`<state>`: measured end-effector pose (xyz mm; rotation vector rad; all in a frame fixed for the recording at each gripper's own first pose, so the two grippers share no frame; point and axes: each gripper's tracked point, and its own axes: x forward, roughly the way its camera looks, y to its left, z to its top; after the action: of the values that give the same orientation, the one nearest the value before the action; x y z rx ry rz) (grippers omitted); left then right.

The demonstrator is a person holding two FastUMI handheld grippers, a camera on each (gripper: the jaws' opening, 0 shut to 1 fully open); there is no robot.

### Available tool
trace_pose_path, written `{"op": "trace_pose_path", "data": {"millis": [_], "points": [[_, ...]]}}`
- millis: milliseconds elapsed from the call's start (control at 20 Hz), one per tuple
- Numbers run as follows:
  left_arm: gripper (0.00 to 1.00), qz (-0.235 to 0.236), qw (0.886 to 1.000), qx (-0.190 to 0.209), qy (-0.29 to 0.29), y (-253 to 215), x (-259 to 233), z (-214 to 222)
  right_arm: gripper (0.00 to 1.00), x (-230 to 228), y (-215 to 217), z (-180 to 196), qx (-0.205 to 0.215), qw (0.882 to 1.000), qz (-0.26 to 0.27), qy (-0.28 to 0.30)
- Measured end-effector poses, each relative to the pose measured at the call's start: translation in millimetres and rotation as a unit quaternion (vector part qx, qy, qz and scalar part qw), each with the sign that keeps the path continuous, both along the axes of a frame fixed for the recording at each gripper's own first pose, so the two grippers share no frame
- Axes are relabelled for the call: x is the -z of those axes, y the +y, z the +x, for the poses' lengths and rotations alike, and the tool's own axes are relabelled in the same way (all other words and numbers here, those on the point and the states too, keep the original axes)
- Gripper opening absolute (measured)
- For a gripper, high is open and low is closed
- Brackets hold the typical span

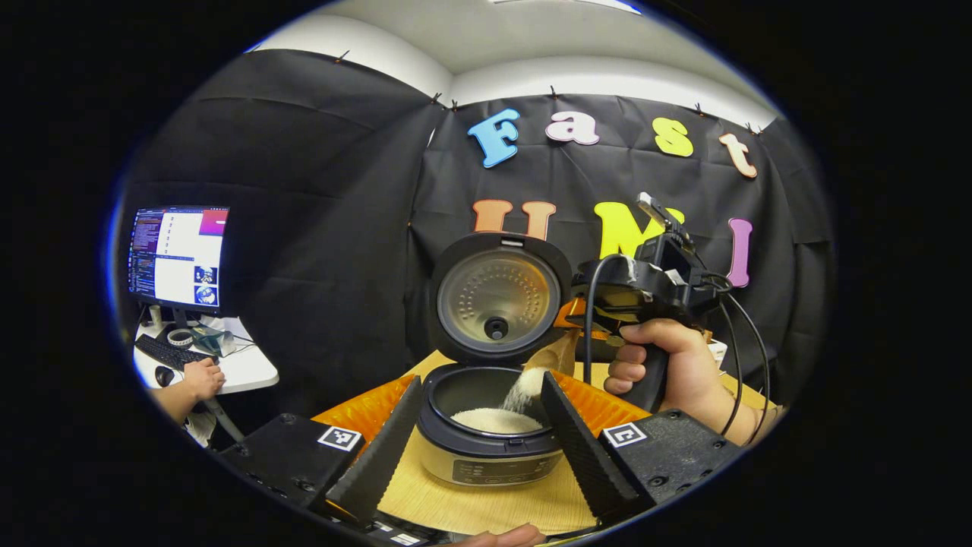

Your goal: Close the left gripper, press the button to open the rice cooker; take a wooden spoon from the chopstick holder with the right hand, scoop a spoonful of rice and pour it into the rice cooker, then put the wooden spoon back into the chopstick holder.

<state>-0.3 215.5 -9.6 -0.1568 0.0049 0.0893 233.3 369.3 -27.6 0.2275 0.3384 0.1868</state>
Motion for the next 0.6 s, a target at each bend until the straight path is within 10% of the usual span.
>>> {"op": "trace_pose_path", "data": {"millis": [600], "points": [[0.95, 0.007, 0.999, -0.043, 0.015, 21.7, 8.5, 0.3, 0.01, -32.9, 31.4, -17.4, -0.042, 0.971, -0.219, -0.084]]}}
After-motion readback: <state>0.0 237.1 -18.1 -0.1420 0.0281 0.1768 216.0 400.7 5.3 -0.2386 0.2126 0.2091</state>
